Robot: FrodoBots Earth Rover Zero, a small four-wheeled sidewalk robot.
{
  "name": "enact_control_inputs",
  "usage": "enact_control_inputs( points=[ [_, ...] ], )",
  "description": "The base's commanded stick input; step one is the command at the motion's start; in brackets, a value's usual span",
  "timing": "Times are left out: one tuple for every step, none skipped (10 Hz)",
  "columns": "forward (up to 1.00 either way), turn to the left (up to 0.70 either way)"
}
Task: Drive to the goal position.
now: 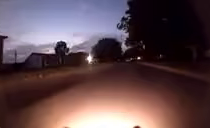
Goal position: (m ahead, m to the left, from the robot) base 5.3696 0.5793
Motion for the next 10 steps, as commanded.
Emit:
enact_control_inputs(
  points=[
    [0.70, 0.00],
    [0.70, 0.00],
    [0.70, 0.00],
    [0.70, 0.00],
    [0.70, 0.00],
    [0.70, 0.00],
    [0.70, 0.00],
    [0.70, 0.00],
    [0.70, 0.00],
    [0.70, 0.00]
  ],
)
